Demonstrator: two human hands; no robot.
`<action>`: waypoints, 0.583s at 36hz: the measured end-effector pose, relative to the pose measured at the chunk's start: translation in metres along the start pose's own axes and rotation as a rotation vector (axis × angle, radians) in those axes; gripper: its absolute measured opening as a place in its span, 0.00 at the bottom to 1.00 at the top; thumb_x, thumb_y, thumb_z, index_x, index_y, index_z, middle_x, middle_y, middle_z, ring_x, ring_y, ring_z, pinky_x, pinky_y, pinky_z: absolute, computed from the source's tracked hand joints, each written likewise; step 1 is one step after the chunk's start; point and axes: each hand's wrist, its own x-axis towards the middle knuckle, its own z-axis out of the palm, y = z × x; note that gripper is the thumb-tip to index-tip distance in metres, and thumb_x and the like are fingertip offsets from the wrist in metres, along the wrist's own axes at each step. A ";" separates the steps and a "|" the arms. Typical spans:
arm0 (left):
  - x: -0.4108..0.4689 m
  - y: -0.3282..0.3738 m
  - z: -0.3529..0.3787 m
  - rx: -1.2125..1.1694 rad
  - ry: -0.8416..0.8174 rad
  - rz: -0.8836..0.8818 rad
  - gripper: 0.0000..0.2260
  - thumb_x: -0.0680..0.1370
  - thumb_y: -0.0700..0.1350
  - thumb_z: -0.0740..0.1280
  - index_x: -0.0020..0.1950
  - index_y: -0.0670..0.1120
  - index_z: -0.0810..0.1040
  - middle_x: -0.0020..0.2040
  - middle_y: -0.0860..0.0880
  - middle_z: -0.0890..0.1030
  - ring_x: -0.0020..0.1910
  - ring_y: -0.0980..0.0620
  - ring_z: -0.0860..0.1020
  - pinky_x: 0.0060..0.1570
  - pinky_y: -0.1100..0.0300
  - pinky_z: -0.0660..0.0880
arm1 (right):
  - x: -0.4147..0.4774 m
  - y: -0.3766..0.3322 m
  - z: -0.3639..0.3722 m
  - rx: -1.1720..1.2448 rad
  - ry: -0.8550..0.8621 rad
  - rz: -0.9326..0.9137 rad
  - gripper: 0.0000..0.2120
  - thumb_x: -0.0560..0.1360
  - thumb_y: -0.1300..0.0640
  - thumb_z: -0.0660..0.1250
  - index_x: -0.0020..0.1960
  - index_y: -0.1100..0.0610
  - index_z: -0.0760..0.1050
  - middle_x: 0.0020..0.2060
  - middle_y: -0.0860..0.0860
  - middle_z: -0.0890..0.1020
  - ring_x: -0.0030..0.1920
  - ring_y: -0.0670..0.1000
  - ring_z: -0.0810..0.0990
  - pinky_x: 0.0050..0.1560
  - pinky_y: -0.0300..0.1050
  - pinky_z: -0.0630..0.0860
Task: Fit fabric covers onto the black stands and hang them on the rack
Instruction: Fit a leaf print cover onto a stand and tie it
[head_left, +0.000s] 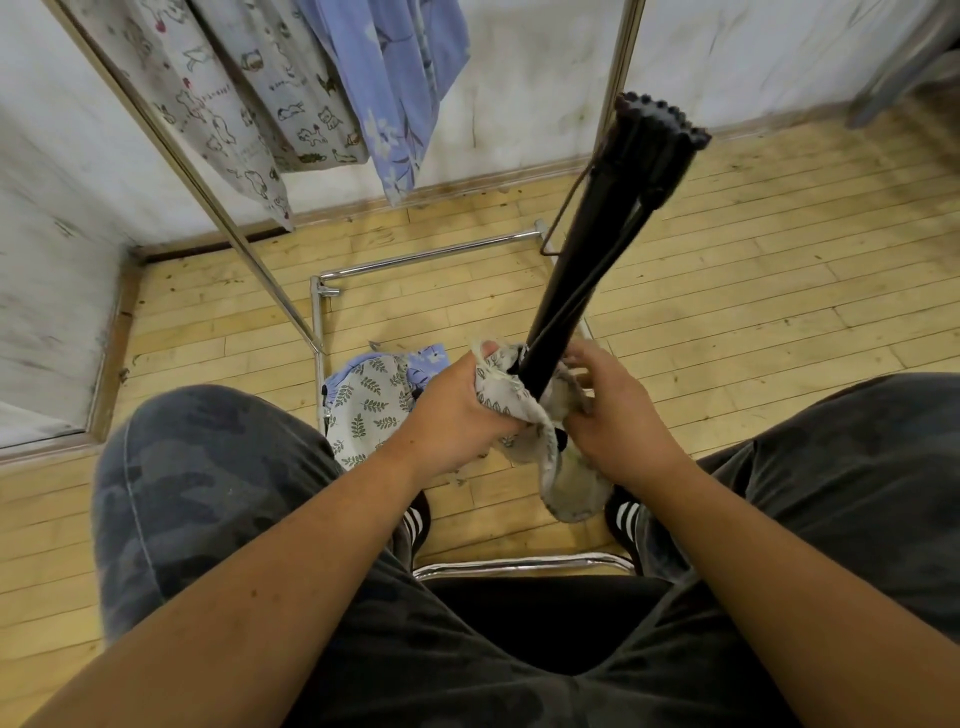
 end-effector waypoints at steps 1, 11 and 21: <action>0.000 0.001 -0.002 -0.008 0.016 -0.003 0.27 0.70 0.45 0.81 0.62 0.63 0.75 0.51 0.59 0.86 0.51 0.61 0.84 0.53 0.53 0.83 | 0.001 0.000 -0.001 0.051 0.047 0.039 0.25 0.75 0.72 0.66 0.62 0.47 0.72 0.56 0.44 0.77 0.55 0.43 0.77 0.51 0.32 0.77; 0.000 -0.001 -0.005 -0.062 0.022 0.002 0.23 0.72 0.40 0.80 0.63 0.52 0.78 0.50 0.56 0.87 0.50 0.59 0.85 0.49 0.63 0.82 | 0.004 0.003 -0.017 0.448 0.148 0.516 0.11 0.84 0.54 0.63 0.50 0.55 0.83 0.47 0.57 0.87 0.52 0.61 0.85 0.55 0.61 0.82; -0.001 -0.009 0.003 0.158 -0.062 0.080 0.23 0.72 0.49 0.79 0.65 0.56 0.78 0.54 0.63 0.82 0.54 0.71 0.78 0.48 0.76 0.71 | 0.001 -0.015 -0.014 0.927 -0.171 0.350 0.14 0.80 0.64 0.63 0.63 0.55 0.80 0.60 0.63 0.84 0.62 0.62 0.83 0.68 0.64 0.75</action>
